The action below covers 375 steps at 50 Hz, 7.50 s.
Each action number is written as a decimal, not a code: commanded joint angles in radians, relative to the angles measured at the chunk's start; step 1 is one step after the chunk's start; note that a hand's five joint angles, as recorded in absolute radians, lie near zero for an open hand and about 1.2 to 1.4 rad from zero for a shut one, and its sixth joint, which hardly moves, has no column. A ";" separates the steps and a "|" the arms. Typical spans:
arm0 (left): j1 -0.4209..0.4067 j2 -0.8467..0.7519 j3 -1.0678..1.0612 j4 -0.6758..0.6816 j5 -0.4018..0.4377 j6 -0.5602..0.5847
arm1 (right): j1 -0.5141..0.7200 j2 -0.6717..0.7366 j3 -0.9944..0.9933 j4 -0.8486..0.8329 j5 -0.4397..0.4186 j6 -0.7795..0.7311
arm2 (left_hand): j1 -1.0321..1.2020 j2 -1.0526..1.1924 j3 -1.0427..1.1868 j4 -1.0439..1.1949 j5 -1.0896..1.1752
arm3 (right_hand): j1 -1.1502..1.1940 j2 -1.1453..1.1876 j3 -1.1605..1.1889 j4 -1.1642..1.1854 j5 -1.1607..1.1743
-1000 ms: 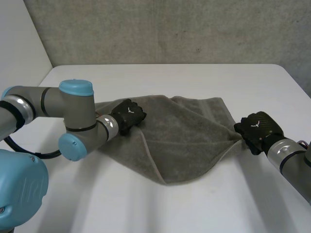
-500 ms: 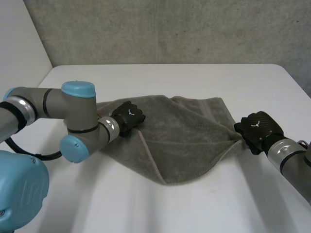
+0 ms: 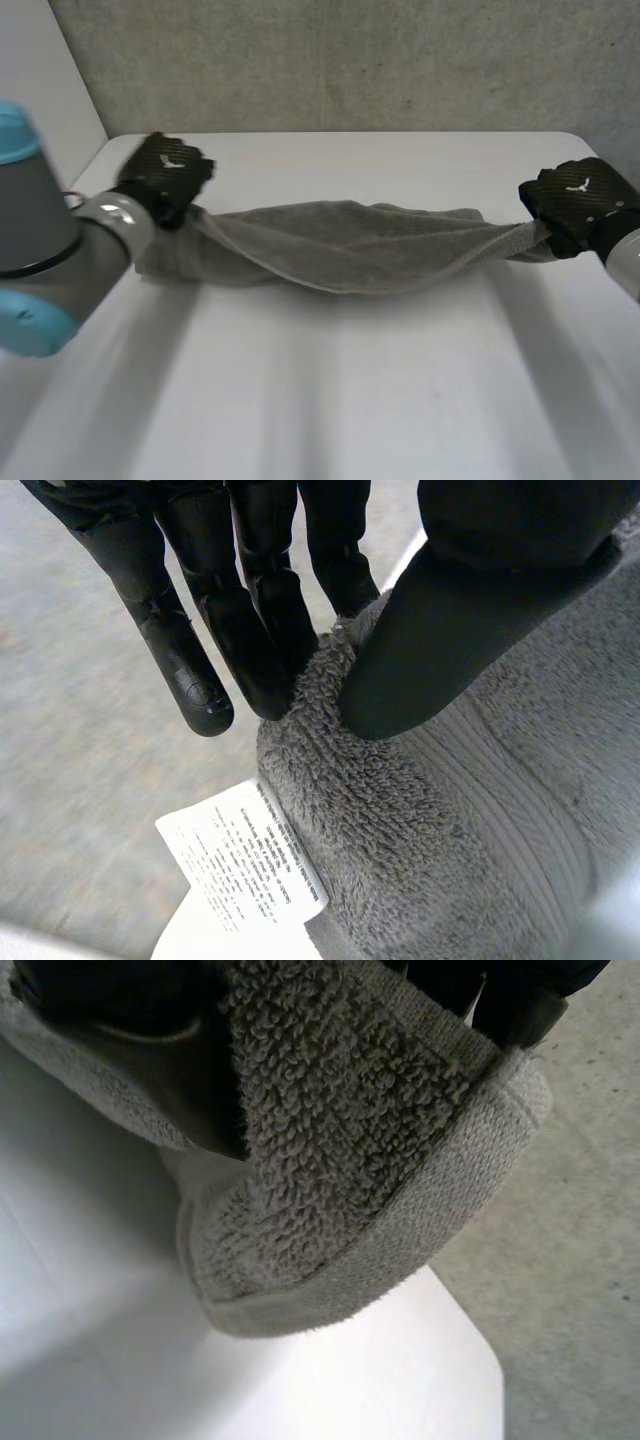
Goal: Fold the towel.
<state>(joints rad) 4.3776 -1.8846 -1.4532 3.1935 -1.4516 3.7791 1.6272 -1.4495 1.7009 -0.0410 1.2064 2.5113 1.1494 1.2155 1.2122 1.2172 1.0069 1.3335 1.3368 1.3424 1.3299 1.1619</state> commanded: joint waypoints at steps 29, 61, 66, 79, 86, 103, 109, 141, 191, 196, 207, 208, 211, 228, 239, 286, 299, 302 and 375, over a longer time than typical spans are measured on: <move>0.165 0.143 -0.394 0.275 -0.019 -0.256 | -0.020 0.340 -0.395 0.476 -0.147 -0.188 | 0.247 0.181 0.184 0.179 0.215 | 0.063 0.060 0.054 0.066 0.060; 0.053 -0.581 0.355 0.325 -0.253 -0.242 | 0.169 0.749 -0.627 -0.154 0.249 -0.132 | -0.971 -1.037 -1.034 -1.039 -1.003 | -1.159 -1.162 -1.168 -1.155 -1.162; 0.053 -0.536 0.335 0.327 -0.251 -0.243 | 0.161 0.698 -0.563 -0.146 0.251 -0.123 | -0.971 -1.037 -1.034 -1.039 -1.003 | -1.159 -1.162 -1.168 -1.155 -1.162; 0.057 -0.373 0.157 0.299 -0.210 -0.245 | 0.141 0.554 -0.489 0.128 0.148 0.014 | -0.927 -0.993 -0.990 -0.995 -0.959 | -1.119 -1.123 -1.128 -1.116 -1.122; 0.069 -0.234 0.010 0.250 -0.118 -0.245 | 0.095 0.503 -0.454 0.214 0.053 0.077 | -0.910 -0.976 -0.972 -0.977 -0.942 | -1.099 -1.102 -1.108 -1.095 -1.102; 0.125 -0.185 -0.115 0.207 -0.052 -0.216 | 0.080 0.508 -0.420 0.216 0.050 0.078 | -0.789 -0.855 -0.852 -0.857 -0.821 | -1.028 -1.032 -1.037 -1.025 -1.031; 0.128 -0.209 -0.124 0.206 -0.049 -0.188 | 0.080 0.532 -0.399 0.208 0.047 0.078 | -0.801 -0.867 -0.864 -0.869 -0.833 | -0.724 -0.728 -0.733 -0.721 -0.727; 0.073 -0.177 -0.248 0.209 -0.047 -0.182 | -0.142 0.304 -0.072 0.211 0.042 -0.232 | -0.857 -0.923 -0.919 -0.924 -0.889 | -0.371 -0.374 -0.380 -0.367 -0.374; -0.056 -0.573 0.477 -0.159 0.100 -0.194 | 0.180 0.776 -0.814 0.486 -0.087 0.264 | -0.856 -0.922 -0.918 -0.923 -0.888 | -1.159 -1.162 -1.168 -1.155 -1.162; -0.055 -0.599 0.514 -0.158 0.079 -0.196 | 0.184 0.765 -0.804 0.446 -0.084 0.296 | -0.965 -1.031 -1.028 -1.033 -0.997 | -1.159 -1.162 -1.168 -1.155 -1.162; -0.061 -0.613 0.511 -0.158 0.042 -0.196 | 0.175 0.712 -0.721 0.438 -0.084 0.288 | -0.962 -1.028 -1.025 -1.030 -0.994 | -1.159 -1.162 -1.168 -1.155 -1.162; -0.061 -0.613 0.511 -0.158 0.042 -0.196 | 0.175 0.712 -0.721 0.438 -0.084 0.288 | -0.962 -1.028 -1.025 -1.030 -0.994 | -1.159 -1.162 -1.168 -1.155 -1.162; -0.061 -0.604 0.467 -0.159 0.042 -0.196 | 0.171 0.684 -0.669 0.437 -0.084 0.282 | -0.954 -1.020 -1.016 -1.021 -0.986 | -1.159 -1.162 -1.168 -1.155 -1.162; -0.020 -0.383 0.101 -0.100 0.051 -0.193 | -0.039 0.354 -0.236 0.254 -0.076 0.161 | -0.939 -1.005 -1.002 -1.007 -0.971 | -1.159 -1.162 -1.168 -1.155 -1.162; -0.020 -0.294 0.011 -0.014 0.054 -0.193 | -0.133 0.331 -0.075 0.147 -0.068 0.064 | -0.948 -1.014 -1.010 -1.015 -0.980 | -1.085 -1.088 -1.094 -1.082 -1.088; 0.034 -0.044 0.020 0.046 0.039 -0.334 | 0.501 0.349 -0.395 -0.083 0.166 -0.089 | -0.968 -1.034 -1.031 -1.036 -1.000 | 0.063 0.060 0.054 0.066 0.060; 0.020 -0.054 -0.015 0.046 0.040 -0.377 | 0.752 0.627 -0.435 -0.117 0.189 -0.215 | -0.968 -1.034 -1.031 -1.036 -1.000 | -0.204 -0.207 -0.213 -0.200 -0.207; 0.004 -0.054 -0.007 0.048 0.042 -0.377 | 0.731 0.588 -0.417 -0.155 0.209 -0.181 | -0.968 -1.034 -1.031 -1.036 -1.000 | -1.159 -1.162 -1.168 -1.155 -1.162; -0.128 0.051 -0.030 0.146 -0.294 -0.515 | 0.711 0.395 -0.368 -0.206 0.114 0.117 | -0.968 -1.034 -1.031 -1.036 -1.000 | -1.159 -1.162 -1.168 -1.155 -1.162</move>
<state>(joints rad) 4.2592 -1.8127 -1.4903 3.3363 -1.7487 3.2960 2.4096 -0.8094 1.1893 -0.1078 1.3041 2.4117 0.1761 0.1709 0.1722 0.1709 0.0271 0.3736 0.3669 0.4700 0.3889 0.2323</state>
